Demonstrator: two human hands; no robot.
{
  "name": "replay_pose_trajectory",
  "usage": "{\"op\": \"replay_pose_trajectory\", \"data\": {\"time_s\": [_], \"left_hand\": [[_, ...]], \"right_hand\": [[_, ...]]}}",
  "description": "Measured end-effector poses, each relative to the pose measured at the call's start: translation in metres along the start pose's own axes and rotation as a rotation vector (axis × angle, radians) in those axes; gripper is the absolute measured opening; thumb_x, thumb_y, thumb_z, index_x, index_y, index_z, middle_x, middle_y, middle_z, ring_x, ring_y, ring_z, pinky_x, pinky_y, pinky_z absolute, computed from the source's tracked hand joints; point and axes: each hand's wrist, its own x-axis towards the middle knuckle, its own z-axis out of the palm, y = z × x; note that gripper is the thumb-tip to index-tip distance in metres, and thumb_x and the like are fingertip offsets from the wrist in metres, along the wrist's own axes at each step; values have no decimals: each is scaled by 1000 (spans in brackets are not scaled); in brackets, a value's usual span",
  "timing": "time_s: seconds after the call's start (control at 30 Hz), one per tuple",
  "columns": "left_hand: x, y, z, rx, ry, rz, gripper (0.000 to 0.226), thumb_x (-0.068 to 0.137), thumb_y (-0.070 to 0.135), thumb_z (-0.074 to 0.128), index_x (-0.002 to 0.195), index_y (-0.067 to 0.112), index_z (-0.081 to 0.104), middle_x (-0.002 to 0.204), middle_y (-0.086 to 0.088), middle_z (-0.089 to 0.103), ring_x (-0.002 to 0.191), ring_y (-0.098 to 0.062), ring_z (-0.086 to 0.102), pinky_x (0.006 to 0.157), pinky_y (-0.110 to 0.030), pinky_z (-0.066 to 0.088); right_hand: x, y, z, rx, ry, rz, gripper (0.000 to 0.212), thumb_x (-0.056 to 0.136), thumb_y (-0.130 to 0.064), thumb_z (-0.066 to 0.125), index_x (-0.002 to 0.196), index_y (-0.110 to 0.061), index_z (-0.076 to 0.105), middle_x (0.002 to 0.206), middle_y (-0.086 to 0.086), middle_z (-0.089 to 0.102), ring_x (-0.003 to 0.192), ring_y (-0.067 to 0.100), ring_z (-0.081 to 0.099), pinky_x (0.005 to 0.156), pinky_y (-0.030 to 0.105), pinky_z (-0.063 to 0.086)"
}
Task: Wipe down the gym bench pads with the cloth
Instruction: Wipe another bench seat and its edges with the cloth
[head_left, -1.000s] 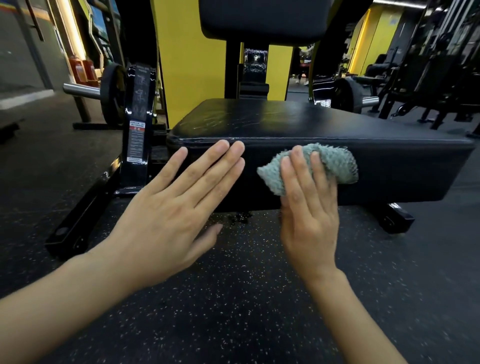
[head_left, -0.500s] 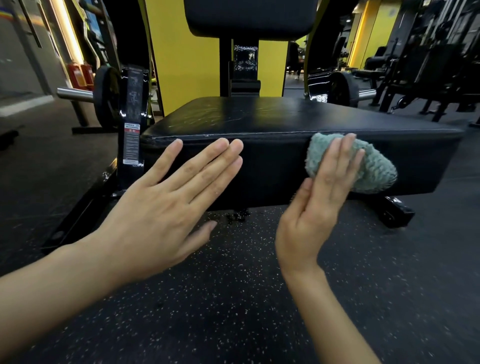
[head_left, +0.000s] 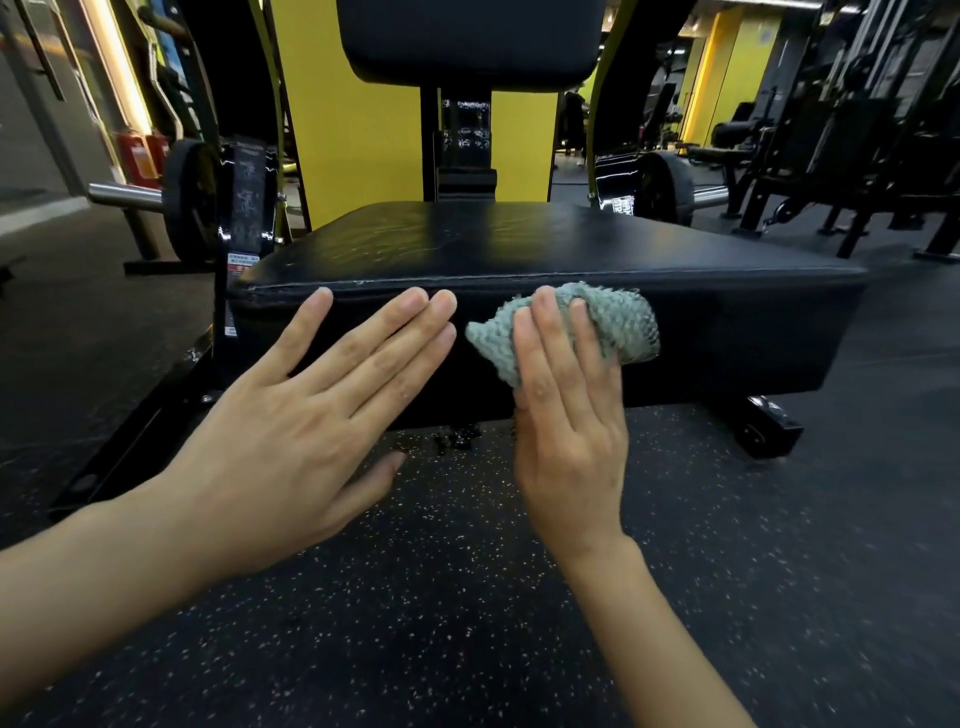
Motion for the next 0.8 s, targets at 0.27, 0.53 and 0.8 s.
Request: {"op": "replay_pose_trajectory", "data": {"time_s": [0.27, 0.53, 0.8], "left_hand": [[6, 2, -1, -3, -11, 21, 75, 93, 41, 36, 156, 6, 16, 166, -9, 8, 153, -22, 8, 123, -51, 2], [13, 8, 0, -1, -3, 29, 75, 93, 41, 37, 156, 5, 17, 165, -9, 9, 153, -23, 8, 123, -51, 2], [21, 14, 1, 4, 7, 42, 77, 92, 42, 37, 156, 5, 16, 165, -10, 8, 153, -23, 8, 123, -52, 1]], "right_hand": [[5, 50, -26, 33, 163, 291, 43, 106, -3, 34, 148, 4, 30, 157, 16, 28, 149, 21, 14, 122, 52, 16], [7, 3, -2, 198, 246, 352, 42, 104, -2, 36, 145, 6, 30, 154, 14, 29, 148, 29, 12, 122, 51, 14], [-8, 10, -3, 114, 10, 5, 54, 99, 3, 52, 147, -5, 30, 153, 2, 31, 150, 20, 17, 120, 47, 23]]}}
